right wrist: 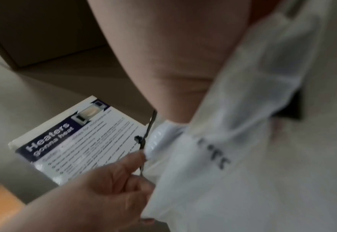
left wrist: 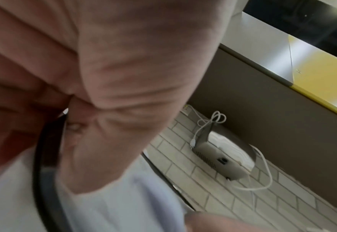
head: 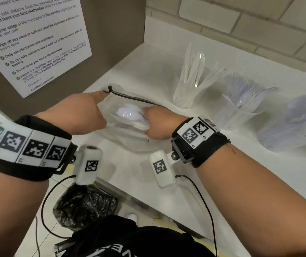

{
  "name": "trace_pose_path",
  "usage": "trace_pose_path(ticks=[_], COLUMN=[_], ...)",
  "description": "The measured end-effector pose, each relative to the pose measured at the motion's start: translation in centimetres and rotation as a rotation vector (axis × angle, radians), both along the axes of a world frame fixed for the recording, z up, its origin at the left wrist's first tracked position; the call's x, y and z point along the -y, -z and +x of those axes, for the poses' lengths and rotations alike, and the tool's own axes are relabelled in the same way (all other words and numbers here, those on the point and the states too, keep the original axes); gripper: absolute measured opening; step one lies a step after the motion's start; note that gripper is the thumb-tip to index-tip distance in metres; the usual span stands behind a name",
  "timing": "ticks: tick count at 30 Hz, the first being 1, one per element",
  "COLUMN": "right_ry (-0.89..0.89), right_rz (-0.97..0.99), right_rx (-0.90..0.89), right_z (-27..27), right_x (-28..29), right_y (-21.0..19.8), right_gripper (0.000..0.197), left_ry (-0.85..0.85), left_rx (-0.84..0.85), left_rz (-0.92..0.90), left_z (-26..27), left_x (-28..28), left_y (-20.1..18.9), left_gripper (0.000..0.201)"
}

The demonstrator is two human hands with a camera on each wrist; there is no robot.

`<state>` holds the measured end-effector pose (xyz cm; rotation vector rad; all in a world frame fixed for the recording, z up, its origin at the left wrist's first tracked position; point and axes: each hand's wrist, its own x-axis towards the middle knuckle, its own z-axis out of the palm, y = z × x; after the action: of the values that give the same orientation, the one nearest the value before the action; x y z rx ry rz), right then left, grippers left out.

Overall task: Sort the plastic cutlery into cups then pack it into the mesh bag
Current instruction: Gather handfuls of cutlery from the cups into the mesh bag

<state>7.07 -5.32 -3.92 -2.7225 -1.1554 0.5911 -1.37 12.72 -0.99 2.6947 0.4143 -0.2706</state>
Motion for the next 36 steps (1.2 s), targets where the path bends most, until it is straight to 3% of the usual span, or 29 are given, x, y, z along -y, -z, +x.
trace_pose_path(ticks=[8,13,16,21,24,26,28,32,36], right_ry=[-0.059,-0.111,0.016,0.324,0.375,0.419,0.448,0.519,0.606], right_rz=[0.136,0.171,0.438,0.903,1.253,1.483,1.622,1.870,1.868], right_rx=[-0.128,-0.138,-0.164,-0.299,-0.579,-0.820,-0.925,-0.977,-0.930], right_z=[0.6,0.6,1.1,1.6,1.7,2.0,2.2,2.8,2.5], right_x=[1.1,1.0,1.6,2.1,2.0,2.0,2.0,2.2,2.6], right_y=[-1.9,-1.6,-1.4,-0.9,-1.0,-1.6,-2.6,-4.9,-5.3], right_gripper=[0.016,0.026,0.039,0.033,0.016,0.015,0.023,0.014,0.011], left_ry=[0.039,0.012,0.019,0.030,0.034,0.006,-0.094,-0.368,-0.447], left_rx=[0.059,0.077,0.031,0.024,-0.001,-0.014,-0.011,0.012,0.017], left_rz=[-0.018,-0.077,-0.105,-0.062,-0.033,-0.018,0.011,-0.033,-0.159], left_z=[0.2,0.3,0.1,-0.2,-0.5,-0.5,-0.2,0.8,1.1], left_x=[0.5,0.8,0.6,0.9,1.2,1.4,1.4,0.2,-0.5], left_y=[1.5,1.5,1.6,1.7,2.0,2.3,2.3,1.3,0.7], left_gripper=[0.077,0.093,0.093,0.097,0.100,0.100,0.090,0.040,0.032])
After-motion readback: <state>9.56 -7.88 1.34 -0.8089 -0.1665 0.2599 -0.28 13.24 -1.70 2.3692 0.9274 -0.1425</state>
